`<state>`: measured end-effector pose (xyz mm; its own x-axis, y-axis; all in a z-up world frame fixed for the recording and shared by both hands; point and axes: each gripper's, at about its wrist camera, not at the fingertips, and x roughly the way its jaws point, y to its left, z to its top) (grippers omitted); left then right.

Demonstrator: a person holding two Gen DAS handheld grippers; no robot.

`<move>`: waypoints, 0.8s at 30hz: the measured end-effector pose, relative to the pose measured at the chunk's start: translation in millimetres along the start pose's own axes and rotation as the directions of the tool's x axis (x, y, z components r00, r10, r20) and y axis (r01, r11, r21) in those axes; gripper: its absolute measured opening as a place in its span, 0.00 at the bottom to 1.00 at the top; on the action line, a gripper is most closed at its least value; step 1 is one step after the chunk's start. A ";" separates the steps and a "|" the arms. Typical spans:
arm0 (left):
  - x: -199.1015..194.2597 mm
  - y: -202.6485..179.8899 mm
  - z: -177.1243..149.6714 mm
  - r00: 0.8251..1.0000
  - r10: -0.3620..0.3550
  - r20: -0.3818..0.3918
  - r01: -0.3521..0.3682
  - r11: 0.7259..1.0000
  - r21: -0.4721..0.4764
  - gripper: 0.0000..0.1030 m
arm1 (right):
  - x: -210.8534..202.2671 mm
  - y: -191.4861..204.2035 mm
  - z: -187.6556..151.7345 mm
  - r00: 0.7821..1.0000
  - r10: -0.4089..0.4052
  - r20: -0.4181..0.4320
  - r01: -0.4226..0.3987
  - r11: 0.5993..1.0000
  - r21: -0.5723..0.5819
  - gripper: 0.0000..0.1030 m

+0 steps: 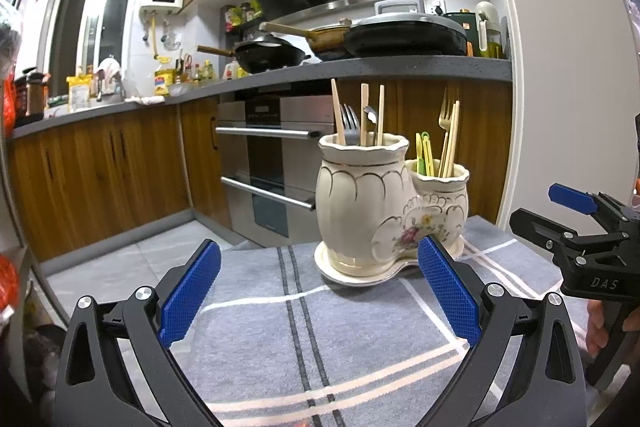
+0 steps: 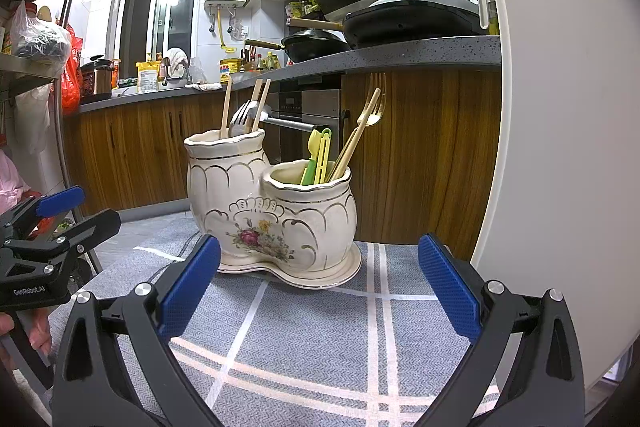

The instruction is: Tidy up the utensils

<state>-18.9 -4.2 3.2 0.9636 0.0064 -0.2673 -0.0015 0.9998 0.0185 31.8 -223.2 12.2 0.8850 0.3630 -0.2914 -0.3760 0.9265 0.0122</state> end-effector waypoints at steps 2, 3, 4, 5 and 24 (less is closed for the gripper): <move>0.2 0.4 0.0 1.000 0.001 -0.001 -0.001 1.000 0.000 0.95 | 0.2 0.4 0.0 1.000 -0.003 0.000 0.003 1.000 0.001 0.95; -0.2 0.5 0.0 1.000 0.005 -0.002 -0.005 1.000 0.000 0.95 | -0.1 0.6 -0.4 1.000 -0.006 0.000 0.006 1.000 0.002 0.95; -0.8 0.6 -0.1 1.000 0.007 -0.001 -0.007 1.000 0.001 0.95 | -1.0 0.8 -1.0 1.000 -0.011 0.000 0.011 1.000 0.004 0.95; -0.6 0.5 -0.1 1.000 0.009 -0.001 -0.009 1.000 0.001 0.95 | -0.9 0.9 -1.0 1.000 -0.012 0.000 0.012 1.000 0.005 0.95; 1.1 0.8 -0.3 0.999 0.041 -0.013 -0.041 0.999 0.009 0.95 | -4.0 1.6 -2.4 0.999 -0.034 -0.002 0.034 0.999 0.013 0.95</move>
<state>-17.9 -3.4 2.7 0.9592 0.0472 -0.2788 -0.0381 0.9986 0.0378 27.1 -223.4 11.1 0.8968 0.3308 -0.2940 -0.3418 0.9397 0.0148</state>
